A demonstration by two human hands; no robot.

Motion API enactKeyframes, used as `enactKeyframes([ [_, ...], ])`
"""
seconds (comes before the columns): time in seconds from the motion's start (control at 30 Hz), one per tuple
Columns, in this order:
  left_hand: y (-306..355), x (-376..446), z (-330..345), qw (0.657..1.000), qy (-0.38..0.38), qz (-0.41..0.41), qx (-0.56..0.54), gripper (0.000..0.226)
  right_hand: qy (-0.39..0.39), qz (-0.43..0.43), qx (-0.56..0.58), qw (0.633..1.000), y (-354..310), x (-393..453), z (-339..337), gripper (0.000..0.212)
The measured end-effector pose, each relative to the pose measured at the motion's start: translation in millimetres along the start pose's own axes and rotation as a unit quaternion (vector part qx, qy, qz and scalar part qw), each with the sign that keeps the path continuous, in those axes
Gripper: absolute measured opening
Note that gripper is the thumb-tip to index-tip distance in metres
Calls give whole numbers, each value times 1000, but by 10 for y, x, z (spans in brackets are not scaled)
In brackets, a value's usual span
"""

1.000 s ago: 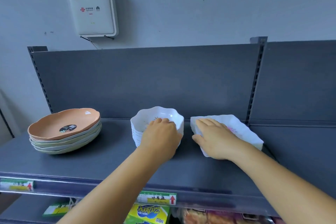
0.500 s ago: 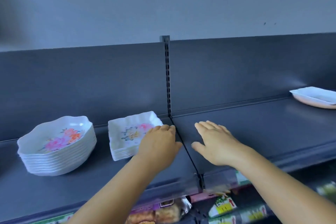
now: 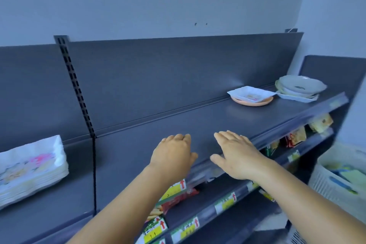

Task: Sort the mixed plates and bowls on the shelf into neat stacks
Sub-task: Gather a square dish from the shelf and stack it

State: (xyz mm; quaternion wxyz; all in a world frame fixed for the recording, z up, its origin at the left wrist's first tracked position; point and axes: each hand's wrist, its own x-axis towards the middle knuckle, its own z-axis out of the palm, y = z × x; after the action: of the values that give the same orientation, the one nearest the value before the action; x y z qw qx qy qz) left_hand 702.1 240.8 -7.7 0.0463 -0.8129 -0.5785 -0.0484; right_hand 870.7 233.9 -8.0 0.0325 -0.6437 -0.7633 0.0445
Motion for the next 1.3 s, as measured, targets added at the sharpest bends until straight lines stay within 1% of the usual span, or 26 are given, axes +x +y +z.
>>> enactKeyframes([
  [0.2, 657, 448, 30, 998, 8, 50, -33, 47, 15, 46, 6, 999, 737, -61, -65, 69],
  [0.43, 1044, 1080, 26, 996, 9, 82, -41, 41, 24, 102, 11, 994, 1343, 111, -153, 69],
  [0.7, 1187, 2055, 136, 994, 12, 103, -38, 43, 42, 136, -2, 990, 1941, 700, -319, 67],
  [0.93, 1213, 2888, 259, 992, 14, 106, -64, 43, 54, 155, -10, 986, 2362, 1343, -400, 65],
  [1.13, 1313, 3368, 453, 992, -1, 96, -85, 42, 46, 181, 18, 982, 2744, 1705, -309, 65],
  [1.3, 1374, 3699, 606, 992, 6, 78, -101, 38, 69, 188, 73, 977, 3094, 2073, -259, 59],
])
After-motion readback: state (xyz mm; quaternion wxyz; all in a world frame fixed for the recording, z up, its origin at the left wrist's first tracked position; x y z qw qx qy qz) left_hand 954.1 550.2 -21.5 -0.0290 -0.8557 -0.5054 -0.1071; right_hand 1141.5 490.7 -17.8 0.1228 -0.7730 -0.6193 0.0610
